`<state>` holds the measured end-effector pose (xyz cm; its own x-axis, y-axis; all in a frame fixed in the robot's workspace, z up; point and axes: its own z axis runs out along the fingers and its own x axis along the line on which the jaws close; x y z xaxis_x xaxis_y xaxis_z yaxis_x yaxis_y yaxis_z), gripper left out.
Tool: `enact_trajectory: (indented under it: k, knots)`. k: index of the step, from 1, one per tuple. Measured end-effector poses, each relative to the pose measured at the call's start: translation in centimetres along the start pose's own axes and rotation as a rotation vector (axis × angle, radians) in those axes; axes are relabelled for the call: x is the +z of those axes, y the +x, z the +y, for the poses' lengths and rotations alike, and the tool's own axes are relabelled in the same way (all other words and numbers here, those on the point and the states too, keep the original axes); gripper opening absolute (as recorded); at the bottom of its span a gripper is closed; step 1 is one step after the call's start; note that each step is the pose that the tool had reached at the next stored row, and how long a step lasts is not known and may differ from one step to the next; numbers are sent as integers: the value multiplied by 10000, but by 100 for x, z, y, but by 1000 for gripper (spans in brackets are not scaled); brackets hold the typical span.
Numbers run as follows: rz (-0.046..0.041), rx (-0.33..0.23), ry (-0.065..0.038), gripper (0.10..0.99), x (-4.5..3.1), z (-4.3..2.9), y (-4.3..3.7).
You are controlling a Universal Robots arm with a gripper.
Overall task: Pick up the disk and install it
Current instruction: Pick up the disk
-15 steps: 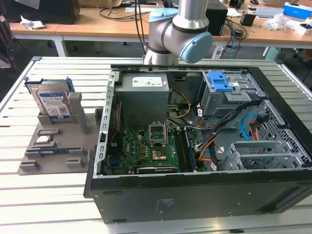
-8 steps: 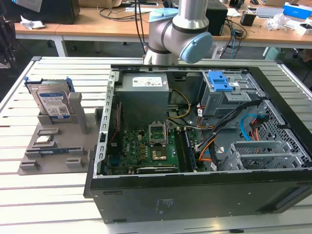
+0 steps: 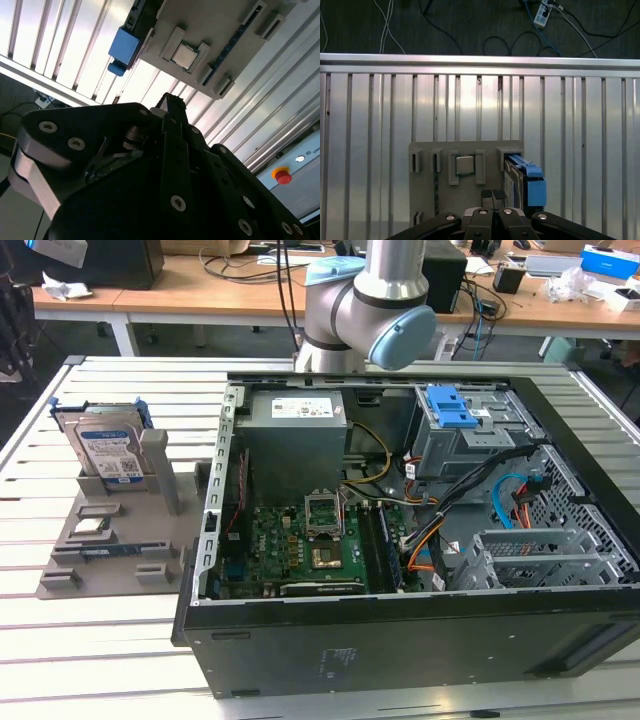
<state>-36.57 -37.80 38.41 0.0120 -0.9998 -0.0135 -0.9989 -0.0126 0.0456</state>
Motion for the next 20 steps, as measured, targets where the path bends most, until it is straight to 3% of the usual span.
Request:
enact_trajectory:
  k: [2, 4, 7, 13, 20]
  knots:
    - [0, 0, 0, 357, 1, 0, 0]
    - [0, 1, 0, 482, 1, 0, 0]
    - [-3, 2, 4, 482, 5, -10, -21]
    - [-1, 0, 1, 482, 6, -81, -135]
    - [0, 1, 1, 482, 11, -159, -180]
